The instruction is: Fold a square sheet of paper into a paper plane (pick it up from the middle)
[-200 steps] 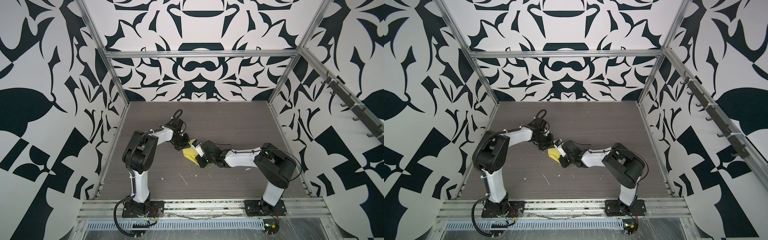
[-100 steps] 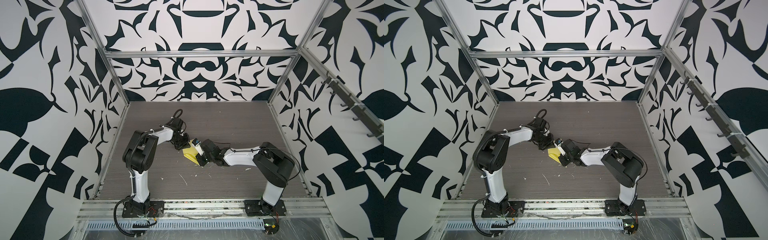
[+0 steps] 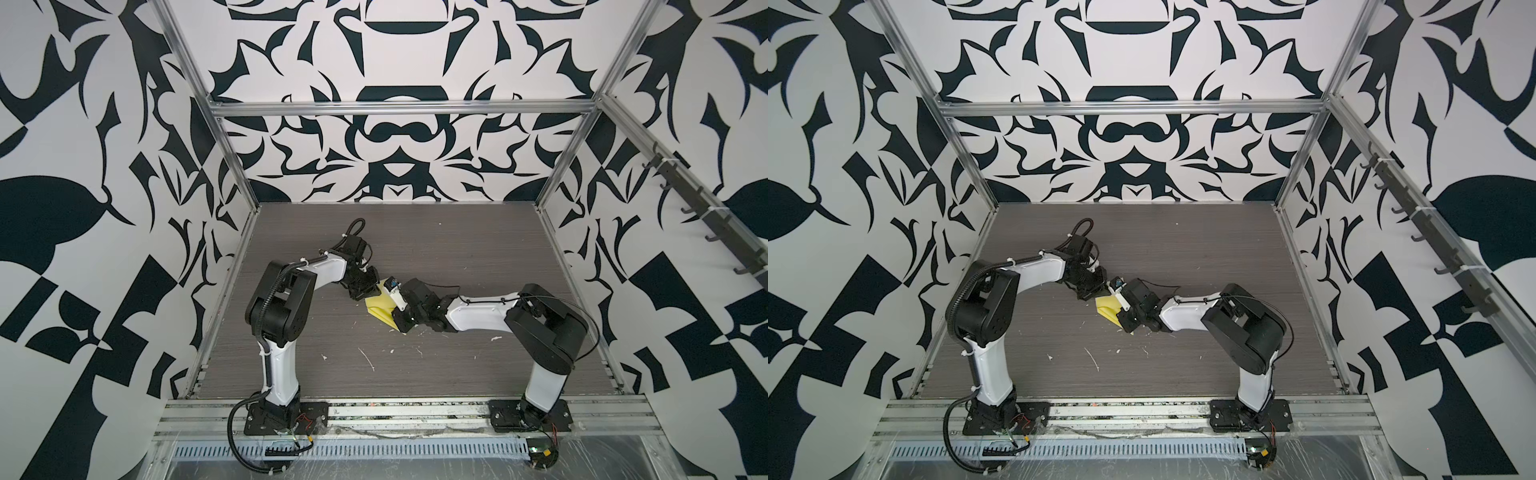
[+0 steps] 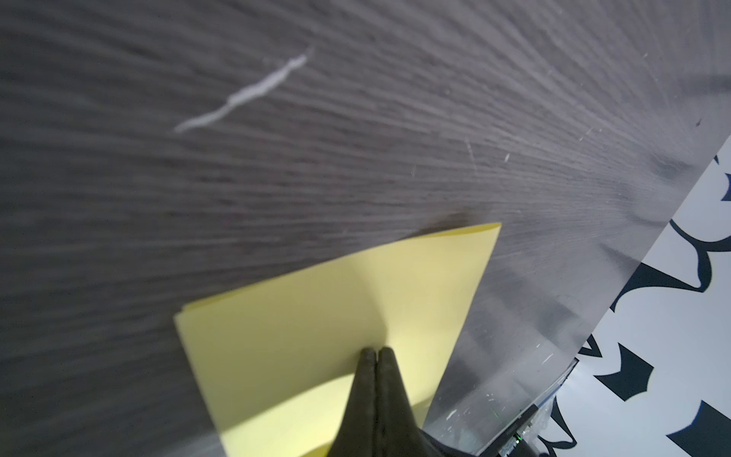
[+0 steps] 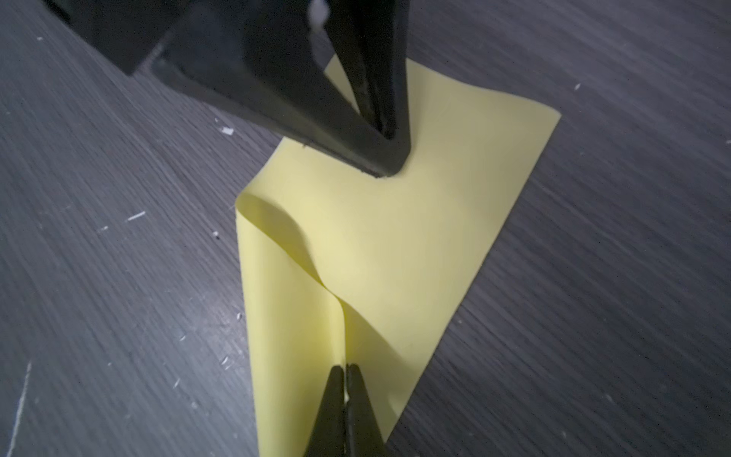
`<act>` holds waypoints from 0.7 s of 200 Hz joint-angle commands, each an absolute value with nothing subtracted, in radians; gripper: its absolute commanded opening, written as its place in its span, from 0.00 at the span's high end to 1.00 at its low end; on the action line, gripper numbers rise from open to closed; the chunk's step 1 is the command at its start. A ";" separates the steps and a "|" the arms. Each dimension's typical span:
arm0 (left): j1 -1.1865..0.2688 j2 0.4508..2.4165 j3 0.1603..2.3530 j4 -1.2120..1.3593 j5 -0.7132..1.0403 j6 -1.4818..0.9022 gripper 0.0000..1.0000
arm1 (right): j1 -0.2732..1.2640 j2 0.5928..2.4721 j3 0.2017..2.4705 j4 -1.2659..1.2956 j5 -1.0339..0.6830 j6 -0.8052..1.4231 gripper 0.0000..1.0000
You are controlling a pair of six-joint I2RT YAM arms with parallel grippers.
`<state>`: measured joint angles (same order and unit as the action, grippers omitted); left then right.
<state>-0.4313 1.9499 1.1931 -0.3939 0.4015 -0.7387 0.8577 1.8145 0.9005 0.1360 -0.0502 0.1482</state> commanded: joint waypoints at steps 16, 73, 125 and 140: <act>-0.437 2.010 1.183 -0.446 0.360 -0.729 1.00 | 0.850 1.802 0.928 0.124 -0.021 0.155 1.00; -0.437 2.010 1.181 -0.447 0.356 -0.729 1.00 | 0.848 1.790 0.920 0.126 -0.012 0.158 1.00; -0.436 2.013 1.181 -0.448 0.352 -0.730 1.00 | 0.848 1.788 0.916 0.130 -0.003 0.161 1.00; -0.436 2.013 1.181 -0.448 0.351 -0.730 1.00 | 0.848 1.778 0.909 0.137 0.005 0.161 1.00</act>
<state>-0.4305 1.9518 1.1934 -0.3943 0.4042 -0.7391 0.8558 1.8137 0.9009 0.1333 -0.0383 0.1520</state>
